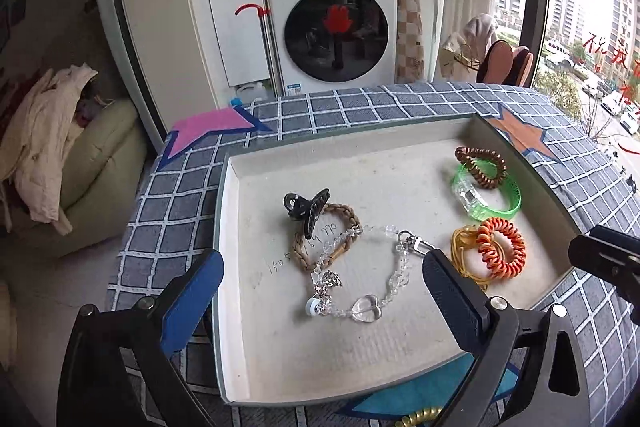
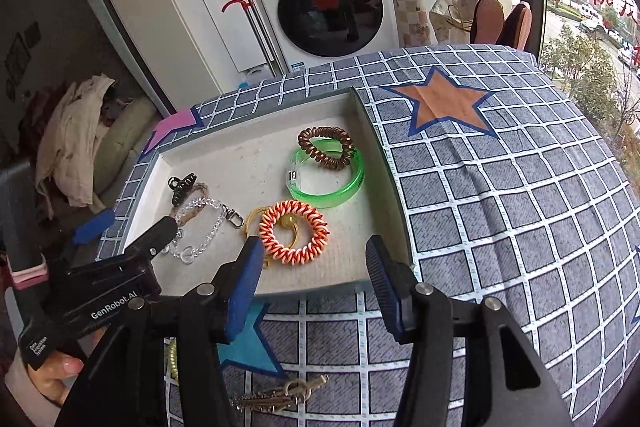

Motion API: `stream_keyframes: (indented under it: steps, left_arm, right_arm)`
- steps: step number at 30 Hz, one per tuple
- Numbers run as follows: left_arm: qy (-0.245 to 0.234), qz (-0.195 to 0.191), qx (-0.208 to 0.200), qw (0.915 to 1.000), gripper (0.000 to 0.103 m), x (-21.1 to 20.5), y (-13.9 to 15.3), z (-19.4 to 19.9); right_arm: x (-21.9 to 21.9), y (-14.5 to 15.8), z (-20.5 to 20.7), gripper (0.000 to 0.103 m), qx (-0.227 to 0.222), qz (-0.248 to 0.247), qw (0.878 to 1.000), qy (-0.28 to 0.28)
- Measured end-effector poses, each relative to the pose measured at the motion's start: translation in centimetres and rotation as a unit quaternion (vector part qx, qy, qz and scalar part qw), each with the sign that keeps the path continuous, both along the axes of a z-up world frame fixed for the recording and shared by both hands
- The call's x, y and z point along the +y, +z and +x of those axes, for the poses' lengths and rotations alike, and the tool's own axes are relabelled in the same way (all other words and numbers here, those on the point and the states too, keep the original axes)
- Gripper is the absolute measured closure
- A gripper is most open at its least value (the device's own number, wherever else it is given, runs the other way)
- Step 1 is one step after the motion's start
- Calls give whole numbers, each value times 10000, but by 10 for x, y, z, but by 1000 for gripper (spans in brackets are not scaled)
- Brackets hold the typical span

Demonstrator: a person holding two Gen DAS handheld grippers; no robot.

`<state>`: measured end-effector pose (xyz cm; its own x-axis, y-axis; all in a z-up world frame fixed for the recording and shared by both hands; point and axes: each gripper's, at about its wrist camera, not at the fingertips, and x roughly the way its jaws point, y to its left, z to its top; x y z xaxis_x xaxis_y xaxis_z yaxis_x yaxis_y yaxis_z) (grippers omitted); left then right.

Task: Organize jewelry
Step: 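Withdraw both open tools from the tray toward the remaining jewelry, then grasp the silver barrette with the right tool while the left tool grasps the yellow coil band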

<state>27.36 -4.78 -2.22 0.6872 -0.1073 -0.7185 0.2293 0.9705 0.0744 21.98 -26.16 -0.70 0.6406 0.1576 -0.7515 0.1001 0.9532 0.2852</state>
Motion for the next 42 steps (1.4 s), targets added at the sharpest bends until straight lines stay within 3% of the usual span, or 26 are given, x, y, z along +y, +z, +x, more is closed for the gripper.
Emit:
stream_keyframes:
  steps: [2,6,13,21,23,25,28,34,42]
  left_arm:
    - [42,2,-104,9999,0,3,7,-5]
    - [73,-23,-142,9999,0,10,13,-14]
    - [-12,-129,-95,9999,0,23,18,-52]
    - [76,-192,185,9996,0,36,-5,-101]
    - [76,-188,319,9993,0,37,-14,-107]
    - [75,-224,471,9986,0,39,-22,-110]
    - [182,-203,562,9980,0,42,-29,-112]
    - [297,-191,602,9976,0,48,-32,-109]
    - [214,-170,691,9972,0,40,-39,-106]
  right_arm:
    - [-1,1,-5,45,1,49,10000,-13]
    - [0,2,-18,32,7,123,9999,31]
    - [3,-2,-46,31,100,267,9996,90]
    - [14,-24,-77,32,345,189,9985,384]
    - [18,-28,-81,39,364,136,9981,484]
    - [22,-30,-81,59,373,45,9977,560]
    - [25,-32,-76,72,347,20,9977,580]
    - [33,-40,-64,82,445,-24,9967,672]
    - [49,-47,-92,83,632,-174,9923,1050]
